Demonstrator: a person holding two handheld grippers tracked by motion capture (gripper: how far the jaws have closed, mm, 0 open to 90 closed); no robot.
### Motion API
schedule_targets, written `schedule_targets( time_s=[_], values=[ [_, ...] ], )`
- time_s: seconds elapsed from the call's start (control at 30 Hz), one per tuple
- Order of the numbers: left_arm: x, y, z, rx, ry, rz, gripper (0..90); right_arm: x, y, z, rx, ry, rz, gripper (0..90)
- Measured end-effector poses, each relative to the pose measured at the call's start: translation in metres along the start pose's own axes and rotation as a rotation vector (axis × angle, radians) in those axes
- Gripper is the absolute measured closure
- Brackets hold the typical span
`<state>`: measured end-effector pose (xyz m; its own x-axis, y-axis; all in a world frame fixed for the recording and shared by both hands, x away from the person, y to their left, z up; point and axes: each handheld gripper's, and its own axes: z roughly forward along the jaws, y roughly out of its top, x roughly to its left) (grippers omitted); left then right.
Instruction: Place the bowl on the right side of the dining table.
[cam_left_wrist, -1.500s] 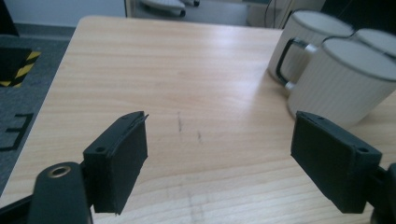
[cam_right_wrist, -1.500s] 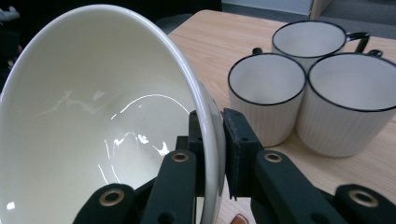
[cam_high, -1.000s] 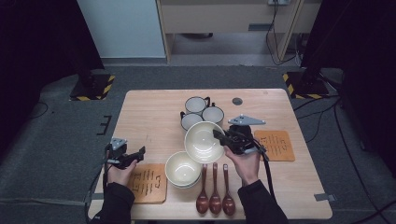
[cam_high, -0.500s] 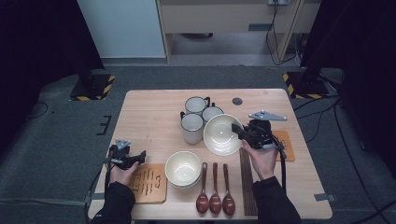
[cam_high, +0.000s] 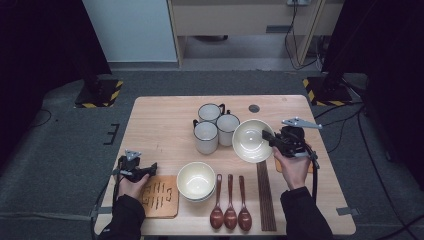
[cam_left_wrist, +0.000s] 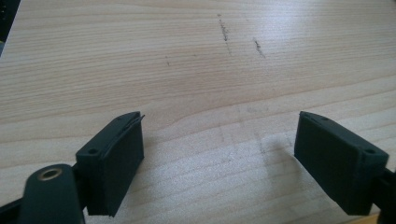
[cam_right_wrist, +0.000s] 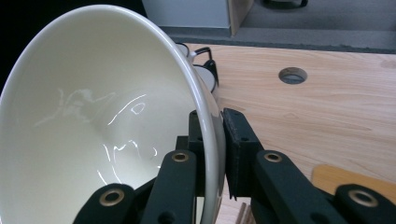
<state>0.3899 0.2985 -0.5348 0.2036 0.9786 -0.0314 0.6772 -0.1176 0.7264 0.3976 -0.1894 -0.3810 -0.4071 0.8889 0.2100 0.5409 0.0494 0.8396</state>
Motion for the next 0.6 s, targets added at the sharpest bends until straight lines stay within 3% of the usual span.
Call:
schedule_targets(
  time_s=[0.27, 0.37, 0.6],
  values=[
    [0.0, 0.0, 0.001, 0.002, 0.005, 0.01, 10.6, -0.023, -0.005, -0.003, 0.008, -0.04, 0.022, 82.6],
    [-0.003, 0.0, 0.003, 0.019, 0.013, 0.036, 7.1, -0.035, -0.01, -0.003, 0.015, -0.059, 0.035, 82.6],
    [-0.002, 0.001, 0.003, 0.021, 0.013, 0.031, 6.2, -0.054, -0.017, -0.004, 0.018, -0.092, 0.063, 82.6]
  ],
)
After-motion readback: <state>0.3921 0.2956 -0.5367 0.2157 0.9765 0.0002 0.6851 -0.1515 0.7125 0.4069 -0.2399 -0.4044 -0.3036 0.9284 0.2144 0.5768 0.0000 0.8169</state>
